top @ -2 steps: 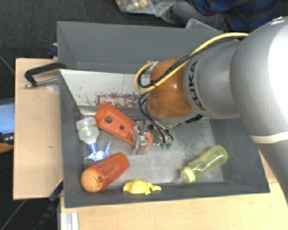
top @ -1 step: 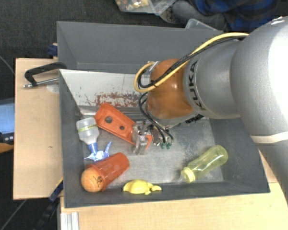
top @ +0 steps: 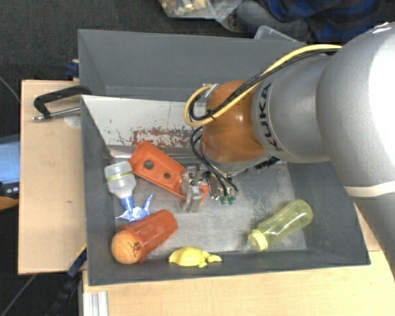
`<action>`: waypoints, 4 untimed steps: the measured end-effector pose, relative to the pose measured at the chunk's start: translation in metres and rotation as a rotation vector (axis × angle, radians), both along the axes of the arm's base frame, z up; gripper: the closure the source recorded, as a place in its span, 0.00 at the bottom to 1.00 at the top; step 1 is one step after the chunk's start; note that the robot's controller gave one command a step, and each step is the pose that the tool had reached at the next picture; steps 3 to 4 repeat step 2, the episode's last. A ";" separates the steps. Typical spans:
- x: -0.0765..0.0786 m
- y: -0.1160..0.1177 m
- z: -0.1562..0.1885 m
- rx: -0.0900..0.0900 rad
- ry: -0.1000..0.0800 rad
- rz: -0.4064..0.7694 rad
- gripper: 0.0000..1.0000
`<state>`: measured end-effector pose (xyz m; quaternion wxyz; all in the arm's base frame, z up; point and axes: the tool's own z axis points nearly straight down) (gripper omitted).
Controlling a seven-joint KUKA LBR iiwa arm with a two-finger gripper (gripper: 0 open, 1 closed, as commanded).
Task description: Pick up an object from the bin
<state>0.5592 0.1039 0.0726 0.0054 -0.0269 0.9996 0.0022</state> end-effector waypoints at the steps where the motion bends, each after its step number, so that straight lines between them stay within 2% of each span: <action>1: 0.001 0.000 0.004 0.001 -0.003 0.000 1.00; 2: -0.001 0.000 0.013 0.000 0.004 0.000 1.00; 4: -0.001 0.000 0.013 0.000 0.004 0.000 1.00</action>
Offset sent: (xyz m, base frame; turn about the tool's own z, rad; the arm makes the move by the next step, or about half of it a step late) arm 0.0000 0.0001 0.0845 0.0000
